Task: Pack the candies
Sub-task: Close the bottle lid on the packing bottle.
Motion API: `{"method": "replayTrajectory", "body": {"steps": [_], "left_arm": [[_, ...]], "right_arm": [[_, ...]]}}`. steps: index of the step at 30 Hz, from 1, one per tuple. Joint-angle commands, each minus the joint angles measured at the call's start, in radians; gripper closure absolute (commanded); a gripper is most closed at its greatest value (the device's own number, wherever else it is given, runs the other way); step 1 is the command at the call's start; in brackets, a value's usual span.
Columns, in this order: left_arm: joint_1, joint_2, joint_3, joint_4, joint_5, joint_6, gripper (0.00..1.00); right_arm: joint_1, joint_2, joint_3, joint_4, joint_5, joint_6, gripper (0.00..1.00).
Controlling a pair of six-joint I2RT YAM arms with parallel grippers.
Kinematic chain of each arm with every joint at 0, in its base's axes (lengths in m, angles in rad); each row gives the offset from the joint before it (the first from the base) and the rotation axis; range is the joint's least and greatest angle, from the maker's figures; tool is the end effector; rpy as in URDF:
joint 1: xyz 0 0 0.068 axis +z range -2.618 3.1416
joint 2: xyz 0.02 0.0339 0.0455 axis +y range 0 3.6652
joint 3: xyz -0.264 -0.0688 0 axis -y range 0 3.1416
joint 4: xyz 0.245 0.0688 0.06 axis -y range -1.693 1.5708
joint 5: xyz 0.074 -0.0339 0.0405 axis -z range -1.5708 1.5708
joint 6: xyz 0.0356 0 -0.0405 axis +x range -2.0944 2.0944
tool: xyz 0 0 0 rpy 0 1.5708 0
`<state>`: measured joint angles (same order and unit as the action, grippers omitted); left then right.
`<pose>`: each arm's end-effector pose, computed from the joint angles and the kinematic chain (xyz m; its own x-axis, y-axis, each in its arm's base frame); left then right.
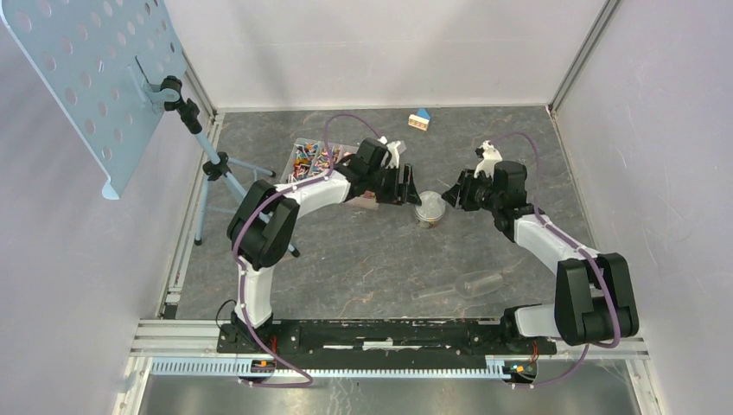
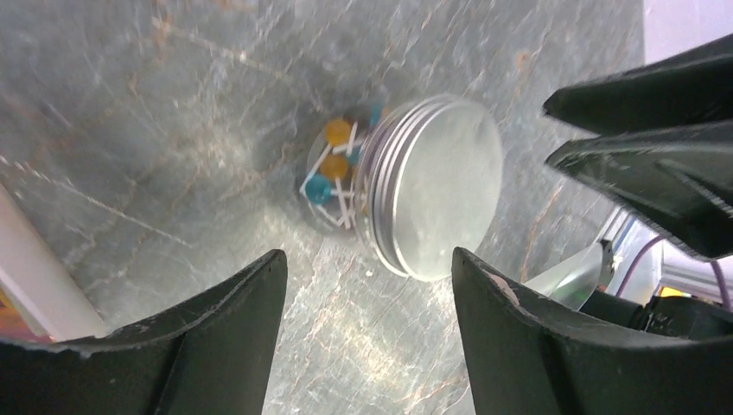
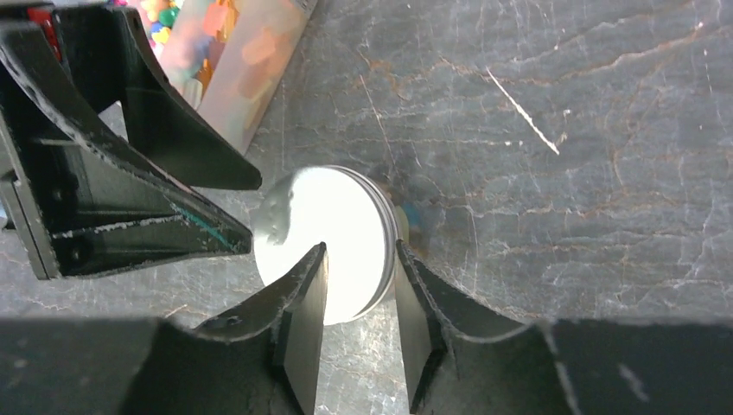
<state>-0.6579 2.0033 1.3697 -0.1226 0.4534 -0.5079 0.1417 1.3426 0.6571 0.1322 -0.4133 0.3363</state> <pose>0.3392 -0.2818 0.1838 -0.8644 0.1154 -0.4894 0.4365 0.6553 -0.6164 0.2738 0.0535 0.2060 -0.6454 0.2132 -0.7335 -0.2697 0.8348 0.4800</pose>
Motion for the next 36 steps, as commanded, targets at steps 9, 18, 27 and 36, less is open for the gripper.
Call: {"method": "replayTrajectory", "body": {"steps": [9,18,27,36], "left_arm": [[-0.026,0.139,0.1,-0.079,-0.077,0.085,0.43],[-0.036,0.135,-0.032,-0.015,-0.093,0.081,0.62],[-0.032,0.051,-0.032,0.041,-0.006,0.034,0.38],[-0.032,-0.025,0.199,-0.184,-0.064,0.105,0.25]], "right_arm": [[-0.003,0.196,-0.011,0.081,-0.004,-0.009,0.73],[-0.003,0.173,-0.07,0.127,0.017,0.003,0.73],[-0.003,0.101,0.007,0.062,-0.006,0.003,0.6],[-0.003,-0.041,0.115,-0.08,-0.025,-0.004,0.34]]}}
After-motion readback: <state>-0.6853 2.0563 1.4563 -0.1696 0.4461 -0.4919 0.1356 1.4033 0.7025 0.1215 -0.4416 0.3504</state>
